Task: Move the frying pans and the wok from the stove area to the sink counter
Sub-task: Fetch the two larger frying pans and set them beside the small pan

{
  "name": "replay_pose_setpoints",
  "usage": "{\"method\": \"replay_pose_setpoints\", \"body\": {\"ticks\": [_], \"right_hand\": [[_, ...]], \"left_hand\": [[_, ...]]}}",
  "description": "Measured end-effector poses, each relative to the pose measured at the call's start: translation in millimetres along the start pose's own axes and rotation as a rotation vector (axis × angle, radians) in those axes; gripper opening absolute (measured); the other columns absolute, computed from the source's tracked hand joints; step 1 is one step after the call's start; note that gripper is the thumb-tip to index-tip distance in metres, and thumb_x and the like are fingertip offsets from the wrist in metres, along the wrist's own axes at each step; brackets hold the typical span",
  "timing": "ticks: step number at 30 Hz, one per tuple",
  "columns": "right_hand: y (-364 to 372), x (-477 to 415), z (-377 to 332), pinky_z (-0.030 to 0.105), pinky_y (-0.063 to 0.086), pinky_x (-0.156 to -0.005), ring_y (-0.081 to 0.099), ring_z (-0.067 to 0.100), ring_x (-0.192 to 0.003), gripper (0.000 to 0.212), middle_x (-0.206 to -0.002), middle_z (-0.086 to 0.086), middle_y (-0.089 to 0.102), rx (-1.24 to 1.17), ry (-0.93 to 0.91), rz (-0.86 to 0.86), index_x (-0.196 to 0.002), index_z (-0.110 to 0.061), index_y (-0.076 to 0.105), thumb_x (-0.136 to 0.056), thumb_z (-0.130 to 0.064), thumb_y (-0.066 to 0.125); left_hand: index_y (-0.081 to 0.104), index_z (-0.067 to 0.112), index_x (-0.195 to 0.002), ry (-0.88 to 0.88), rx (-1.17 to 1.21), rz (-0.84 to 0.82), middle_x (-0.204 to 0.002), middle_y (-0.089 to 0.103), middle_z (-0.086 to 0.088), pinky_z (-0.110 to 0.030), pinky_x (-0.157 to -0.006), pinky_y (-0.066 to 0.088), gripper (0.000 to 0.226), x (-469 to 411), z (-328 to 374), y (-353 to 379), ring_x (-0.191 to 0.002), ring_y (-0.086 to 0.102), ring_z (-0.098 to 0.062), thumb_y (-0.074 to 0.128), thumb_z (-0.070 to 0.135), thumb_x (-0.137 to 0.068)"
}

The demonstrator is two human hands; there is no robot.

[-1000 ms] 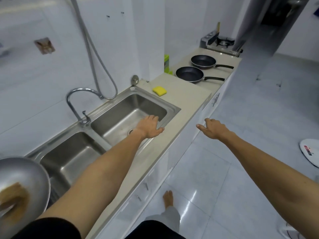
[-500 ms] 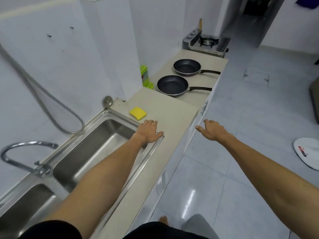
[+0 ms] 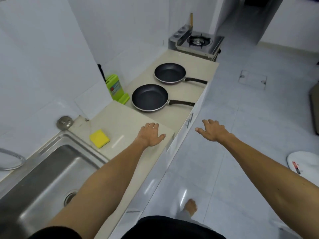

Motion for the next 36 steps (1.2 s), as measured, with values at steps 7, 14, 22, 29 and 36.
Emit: {"method": "replay_pose_setpoints", "body": {"ticks": [7, 14, 22, 29, 36], "right_hand": [[-49.8, -105.8, 93.9, 0.057, 0.03, -0.114, 0.03, 0.04, -0.146, 0.078, -0.164, 0.019, 0.029, 0.059, -0.021, -0.015, -0.159, -0.012, 0.025, -0.102, -0.065, 0.029], [-79.0, -209.5, 122.8, 0.058, 0.028, -0.115, 0.028, 0.04, -0.149, 0.079, -0.166, 0.018, 0.025, 0.102, -0.084, -0.066, -0.16, -0.013, 0.023, -0.101, -0.065, 0.028], [-110.8, -341.6, 136.6, 0.056, 0.028, -0.115, 0.026, 0.039, -0.15, 0.079, -0.166, 0.019, 0.024, 0.143, -0.174, -0.132, -0.16, -0.012, 0.02, -0.102, -0.063, 0.032], [-132.7, -434.2, 158.8, 0.054, 0.031, -0.113, 0.032, 0.041, -0.145, 0.078, -0.162, 0.022, 0.03, 0.174, -0.201, -0.176, -0.159, -0.01, 0.02, -0.102, -0.056, 0.045], [-136.3, -506.0, 117.0, 0.053, 0.038, -0.106, 0.043, 0.042, -0.134, 0.068, -0.149, 0.024, 0.042, 0.248, -0.374, -0.25, -0.15, -0.008, 0.032, -0.099, -0.046, 0.056]], "left_hand": [[0.037, 0.006, -0.149, -0.052, 0.087, 0.013, -0.15, 0.046, -0.016, -0.047, -0.109, 0.037, 0.072, -103.3, 75.5, -16.6, -0.135, 0.042, -0.034, 0.039, 0.057, -0.099], [0.039, 0.006, -0.147, -0.159, 0.168, -0.021, -0.149, 0.047, -0.015, -0.047, -0.11, 0.037, 0.071, -199.2, 89.5, -25.6, -0.135, 0.042, -0.033, 0.04, 0.058, -0.099], [0.037, 0.005, -0.149, -0.335, 0.364, 0.011, -0.154, 0.042, -0.015, -0.048, -0.114, 0.032, 0.073, -309.2, 89.3, -30.7, -0.143, 0.036, -0.033, 0.043, 0.057, -0.099], [0.041, 0.006, -0.144, -0.44, 0.412, -0.022, -0.147, 0.048, -0.016, -0.048, -0.111, 0.037, 0.069, -361.7, 84.9, -33.5, -0.136, 0.044, -0.034, 0.045, 0.057, -0.098], [0.038, 0.009, -0.147, -0.67, 0.48, -0.051, -0.149, 0.048, -0.013, -0.05, -0.109, 0.04, 0.076, -374.7, 70.1, -20.2, -0.135, 0.045, -0.034, 0.05, 0.061, -0.093]]}}
Point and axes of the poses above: each hand's wrist, its own x-axis away from the middle knuckle, its own y-axis out of the palm, z = x × y, the point moved 7 cm from there along -x, towards the middle knuckle
